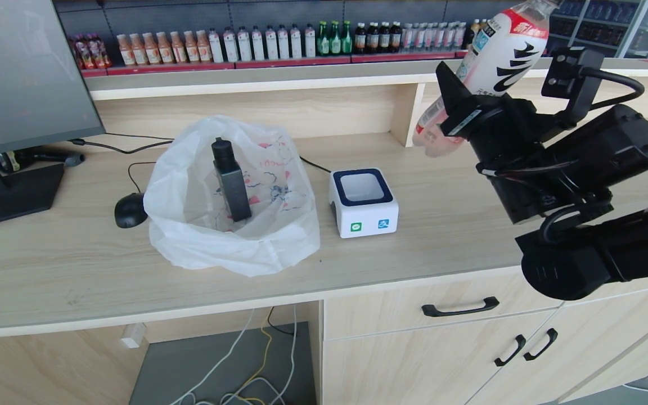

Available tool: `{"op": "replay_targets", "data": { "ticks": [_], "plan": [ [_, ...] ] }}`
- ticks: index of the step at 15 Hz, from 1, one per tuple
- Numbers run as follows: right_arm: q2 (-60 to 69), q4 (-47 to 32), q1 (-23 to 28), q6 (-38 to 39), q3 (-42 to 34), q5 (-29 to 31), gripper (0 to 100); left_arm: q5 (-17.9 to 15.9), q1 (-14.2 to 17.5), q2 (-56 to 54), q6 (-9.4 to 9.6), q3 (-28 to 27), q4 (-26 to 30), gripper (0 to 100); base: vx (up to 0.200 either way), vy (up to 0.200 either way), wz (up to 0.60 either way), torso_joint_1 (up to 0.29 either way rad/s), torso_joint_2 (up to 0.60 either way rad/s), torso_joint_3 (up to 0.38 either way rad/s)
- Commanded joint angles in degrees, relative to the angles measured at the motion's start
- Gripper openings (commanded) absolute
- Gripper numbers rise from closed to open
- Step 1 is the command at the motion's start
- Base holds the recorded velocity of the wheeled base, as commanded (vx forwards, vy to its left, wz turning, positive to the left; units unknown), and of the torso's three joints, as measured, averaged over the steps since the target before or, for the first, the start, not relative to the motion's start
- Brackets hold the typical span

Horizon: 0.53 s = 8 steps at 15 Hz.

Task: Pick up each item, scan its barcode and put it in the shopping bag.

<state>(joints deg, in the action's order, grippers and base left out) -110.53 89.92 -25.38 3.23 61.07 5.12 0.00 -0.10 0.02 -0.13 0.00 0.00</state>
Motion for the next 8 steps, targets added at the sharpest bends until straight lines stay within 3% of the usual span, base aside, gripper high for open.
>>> {"op": "replay_targets", "data": {
  "ticks": [1,5,8],
  "plan": [
    [1.7,0.1,0.2,-0.2,-1.4,0.1,0,0.0,0.0,0.0,-0.04,0.0,0.0,100,0.000,0.000,0.00,0.000,0.00,0.000],
    [2.3,0.1,-0.7,-2.7,-5.6,-0.1,0,0.0,0.0,0.0,-0.04,0.0,0.0,100,0.000,0.000,0.00,0.000,0.00,0.000],
    [2.3,0.1,-1.0,-2.7,-4.5,-0.1,0,0.0,0.1,0.0,-0.13,0.0,0.0,100,0.000,0.000,0.00,0.000,0.00,0.000]
  ]
}}
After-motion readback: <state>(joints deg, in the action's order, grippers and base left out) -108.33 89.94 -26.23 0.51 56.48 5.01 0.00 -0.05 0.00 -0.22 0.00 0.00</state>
